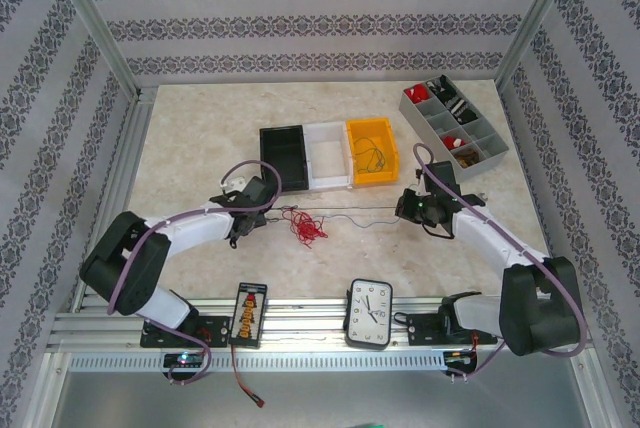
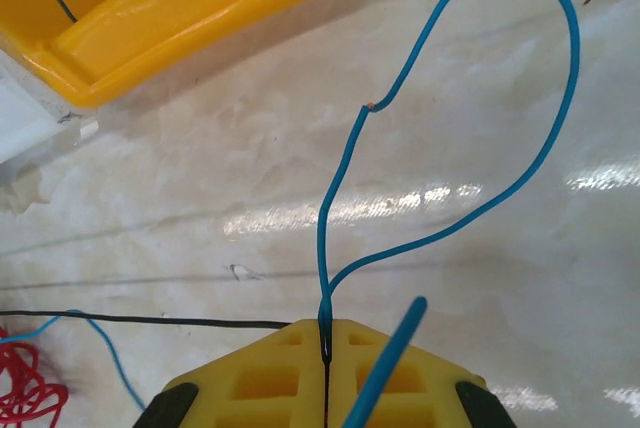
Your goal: Untangle the cables
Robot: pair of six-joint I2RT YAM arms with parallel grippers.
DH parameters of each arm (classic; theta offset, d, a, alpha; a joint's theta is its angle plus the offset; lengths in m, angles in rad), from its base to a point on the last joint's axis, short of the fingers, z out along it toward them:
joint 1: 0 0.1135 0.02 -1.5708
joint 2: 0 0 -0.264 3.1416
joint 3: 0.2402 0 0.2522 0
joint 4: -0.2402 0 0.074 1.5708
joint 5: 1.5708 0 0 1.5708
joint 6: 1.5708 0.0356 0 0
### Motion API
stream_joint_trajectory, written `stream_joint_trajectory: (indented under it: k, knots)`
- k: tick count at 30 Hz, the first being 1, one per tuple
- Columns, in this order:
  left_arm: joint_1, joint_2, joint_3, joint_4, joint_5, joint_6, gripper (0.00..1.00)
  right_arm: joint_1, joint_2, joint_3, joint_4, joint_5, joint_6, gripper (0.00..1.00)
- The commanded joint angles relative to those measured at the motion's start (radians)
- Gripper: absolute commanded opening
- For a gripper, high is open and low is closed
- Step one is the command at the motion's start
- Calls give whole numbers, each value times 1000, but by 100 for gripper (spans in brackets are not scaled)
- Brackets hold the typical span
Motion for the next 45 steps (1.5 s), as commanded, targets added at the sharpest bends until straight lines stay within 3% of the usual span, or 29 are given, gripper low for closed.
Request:
stream_joint_trajectory:
  k: [1, 8, 11, 16, 17, 20, 21, 22, 26, 27, 29, 30, 33, 36, 42, 45]
  knots:
    - [36, -31, -32, -45, -57, -81, 0, -25, 10, -13, -6, 25, 31, 0]
    - [85, -98, -74, -43, -71, -135, 0, -32, 33, -19, -19, 82, 51, 0]
    - [92, -140, -98, 46, -35, -67, 0, -22, 60, -17, -8, 62, 54, 1]
    - [90, -125, -126, 337, 255, 156, 2, 59, 128, 8, 1, 73, 44, 2]
    - [85, -124, -123, 358, 303, 180, 15, 73, 142, 11, 7, 73, 51, 2]
    - [78, -146, -117, 342, 359, 247, 69, 101, 167, 14, 19, 84, 67, 2]
    - [72, -163, -112, 313, 335, 273, 77, 110, 173, 14, 23, 88, 68, 2]
    - [62, -186, -107, 269, 283, 294, 78, 117, 177, 16, 25, 93, 68, 2]
    - [-3, -269, -56, 18, -158, 302, 79, 130, 197, 17, 33, 99, 68, 2]
    - [-11, -280, -48, 21, -174, 353, 79, 129, 198, 16, 34, 100, 69, 2]
    - [-34, -294, -50, 101, -102, 456, 79, 129, 202, 15, 38, 99, 68, 2]
    - [-42, -295, -52, 156, -16, 496, 80, 129, 202, 15, 38, 98, 67, 2]
    - [-51, -240, -20, 263, 248, 517, 79, 128, 204, 20, 36, 94, 58, 2]
    - [-95, -119, 93, 283, 410, 529, 76, 129, 188, 15, 31, 97, 56, 2]
    - [-234, 159, 366, 210, 555, 633, 77, 127, 168, 8, 25, 89, 42, 2]
    - [-290, 291, 497, 130, 567, 691, 77, 123, 158, 6, 24, 85, 40, 2]
